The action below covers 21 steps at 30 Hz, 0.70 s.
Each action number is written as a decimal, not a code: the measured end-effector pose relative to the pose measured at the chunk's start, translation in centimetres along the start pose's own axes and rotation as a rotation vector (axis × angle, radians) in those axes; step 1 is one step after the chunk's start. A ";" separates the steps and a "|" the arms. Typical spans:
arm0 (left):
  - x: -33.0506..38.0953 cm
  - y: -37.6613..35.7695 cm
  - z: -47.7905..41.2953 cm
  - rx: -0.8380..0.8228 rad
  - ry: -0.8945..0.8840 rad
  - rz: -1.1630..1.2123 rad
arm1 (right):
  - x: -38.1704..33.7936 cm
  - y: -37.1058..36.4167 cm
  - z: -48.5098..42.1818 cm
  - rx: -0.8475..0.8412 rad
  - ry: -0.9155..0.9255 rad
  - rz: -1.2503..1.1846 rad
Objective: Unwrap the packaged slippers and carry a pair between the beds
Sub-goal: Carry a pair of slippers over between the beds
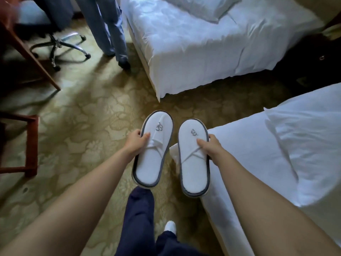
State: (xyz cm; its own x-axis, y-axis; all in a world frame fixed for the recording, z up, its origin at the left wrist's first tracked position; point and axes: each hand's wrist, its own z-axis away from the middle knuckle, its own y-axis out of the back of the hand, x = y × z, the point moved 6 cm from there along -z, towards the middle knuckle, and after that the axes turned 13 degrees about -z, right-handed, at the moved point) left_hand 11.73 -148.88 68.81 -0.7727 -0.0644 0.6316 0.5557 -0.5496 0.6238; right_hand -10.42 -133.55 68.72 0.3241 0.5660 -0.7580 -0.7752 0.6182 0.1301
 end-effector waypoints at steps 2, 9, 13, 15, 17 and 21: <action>1.0 -0.1 -3.5 -0.021 0.006 -0.026 | -1.7 -0.3 -3.0 0.013 -0.012 0.000; 4.9 0.6 -18.2 -0.155 0.008 -0.056 | -8.4 -3.0 -14.0 0.060 -0.039 0.037; 7.7 1.5 -26.9 -0.198 -0.007 -0.070 | -11.9 -4.4 -20.8 0.121 -0.054 0.039; 8.3 0.9 -31.1 -0.208 -0.017 -0.082 | -12.7 -4.8 -24.4 0.153 -0.054 0.038; 8.0 -0.4 -34.3 -0.226 0.008 -0.102 | -12.5 -5.2 -27.9 0.166 -0.073 0.051; 5.5 -5.2 -39.8 -0.253 0.109 -0.068 | -10.4 -6.2 -35.0 0.152 -0.144 0.068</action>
State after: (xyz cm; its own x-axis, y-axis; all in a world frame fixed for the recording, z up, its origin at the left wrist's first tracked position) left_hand -7.66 -179.47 50.74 -0.8419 -0.1020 0.5299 0.4176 -0.7450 0.5201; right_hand -27.93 -162.35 53.43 0.3561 0.6747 -0.6465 -0.7110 0.6446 0.2811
